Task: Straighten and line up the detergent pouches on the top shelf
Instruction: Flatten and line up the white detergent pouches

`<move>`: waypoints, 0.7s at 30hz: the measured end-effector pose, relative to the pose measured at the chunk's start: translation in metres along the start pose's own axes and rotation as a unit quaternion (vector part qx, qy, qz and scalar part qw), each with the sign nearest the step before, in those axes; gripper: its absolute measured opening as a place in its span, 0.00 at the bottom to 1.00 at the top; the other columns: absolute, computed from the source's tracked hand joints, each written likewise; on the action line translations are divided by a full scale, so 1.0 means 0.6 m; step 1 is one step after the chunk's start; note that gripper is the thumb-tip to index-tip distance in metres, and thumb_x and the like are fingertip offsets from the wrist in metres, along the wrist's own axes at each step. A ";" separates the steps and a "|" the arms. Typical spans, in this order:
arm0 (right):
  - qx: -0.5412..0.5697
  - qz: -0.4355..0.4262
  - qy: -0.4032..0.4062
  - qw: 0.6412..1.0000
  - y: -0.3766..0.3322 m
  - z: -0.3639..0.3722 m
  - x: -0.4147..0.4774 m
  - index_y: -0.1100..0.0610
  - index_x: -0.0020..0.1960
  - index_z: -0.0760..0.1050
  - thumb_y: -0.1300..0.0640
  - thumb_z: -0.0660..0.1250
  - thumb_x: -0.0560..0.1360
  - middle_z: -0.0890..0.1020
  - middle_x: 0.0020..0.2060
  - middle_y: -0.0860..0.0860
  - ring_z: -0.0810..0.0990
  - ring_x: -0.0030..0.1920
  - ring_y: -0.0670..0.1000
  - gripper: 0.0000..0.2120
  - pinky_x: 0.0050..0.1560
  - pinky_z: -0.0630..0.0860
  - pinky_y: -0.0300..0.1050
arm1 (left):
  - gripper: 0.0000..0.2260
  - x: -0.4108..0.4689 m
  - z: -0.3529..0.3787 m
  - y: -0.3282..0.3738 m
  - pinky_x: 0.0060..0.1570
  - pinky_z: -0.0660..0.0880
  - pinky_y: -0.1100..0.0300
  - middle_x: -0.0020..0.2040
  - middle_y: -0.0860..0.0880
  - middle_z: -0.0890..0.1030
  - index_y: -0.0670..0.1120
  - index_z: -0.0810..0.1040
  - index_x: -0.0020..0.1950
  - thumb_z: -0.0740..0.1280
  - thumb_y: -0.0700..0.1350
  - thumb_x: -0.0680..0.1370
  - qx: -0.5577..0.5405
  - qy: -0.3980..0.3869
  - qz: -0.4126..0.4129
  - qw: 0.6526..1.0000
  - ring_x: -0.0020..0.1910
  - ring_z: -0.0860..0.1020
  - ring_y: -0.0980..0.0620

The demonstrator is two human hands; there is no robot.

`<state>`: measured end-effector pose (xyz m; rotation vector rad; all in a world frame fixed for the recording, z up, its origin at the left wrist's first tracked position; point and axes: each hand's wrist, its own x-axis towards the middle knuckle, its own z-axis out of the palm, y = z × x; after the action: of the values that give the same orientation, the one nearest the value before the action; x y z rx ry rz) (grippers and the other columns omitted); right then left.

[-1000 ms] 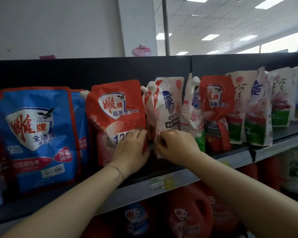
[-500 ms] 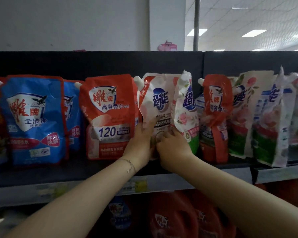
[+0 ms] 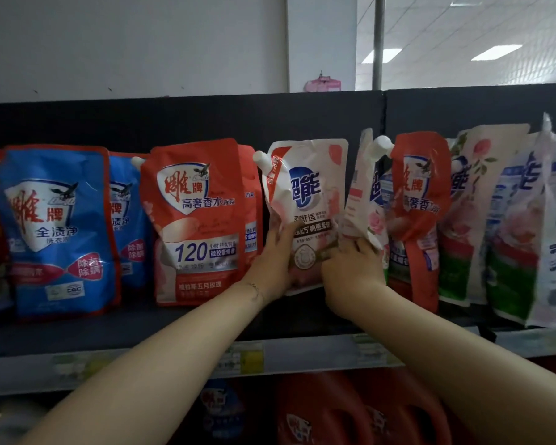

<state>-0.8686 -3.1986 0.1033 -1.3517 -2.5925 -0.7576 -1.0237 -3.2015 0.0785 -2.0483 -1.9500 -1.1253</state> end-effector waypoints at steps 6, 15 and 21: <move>0.003 0.045 0.002 0.999 0.020 0.011 -0.002 0.55 0.70 0.69 0.50 0.60 0.77 0.68 0.70 0.54 0.59 0.71 0.59 0.23 0.71 0.51 0.53 | 0.33 0.031 0.046 0.044 0.66 0.68 0.48 0.73 0.45 0.60 0.53 0.56 0.75 0.69 0.43 0.75 -0.010 -0.016 0.052 0.998 0.68 0.67 0.42; 0.003 0.048 0.024 0.999 0.028 0.020 0.004 0.56 0.68 0.70 0.49 0.61 0.76 0.70 0.67 0.54 0.62 0.69 0.59 0.22 0.70 0.52 0.54 | 0.32 0.056 0.065 0.049 0.66 0.66 0.52 0.73 0.45 0.62 0.52 0.58 0.75 0.68 0.42 0.75 -0.038 -0.014 0.065 0.997 0.69 0.66 0.44; 0.020 0.044 0.035 0.998 0.033 0.025 -0.002 0.58 0.65 0.73 0.53 0.61 0.76 0.70 0.65 0.56 0.63 0.67 0.59 0.19 0.70 0.54 0.54 | 0.42 0.060 0.039 -0.002 0.57 0.77 0.48 0.66 0.47 0.62 0.60 0.59 0.71 0.73 0.34 0.66 -0.045 0.020 -0.034 0.998 0.64 0.70 0.42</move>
<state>-0.8506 -3.1828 0.0973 -1.3933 -2.4635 -0.7210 -1.0181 -3.1590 0.0811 -1.9981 -1.9998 -1.2825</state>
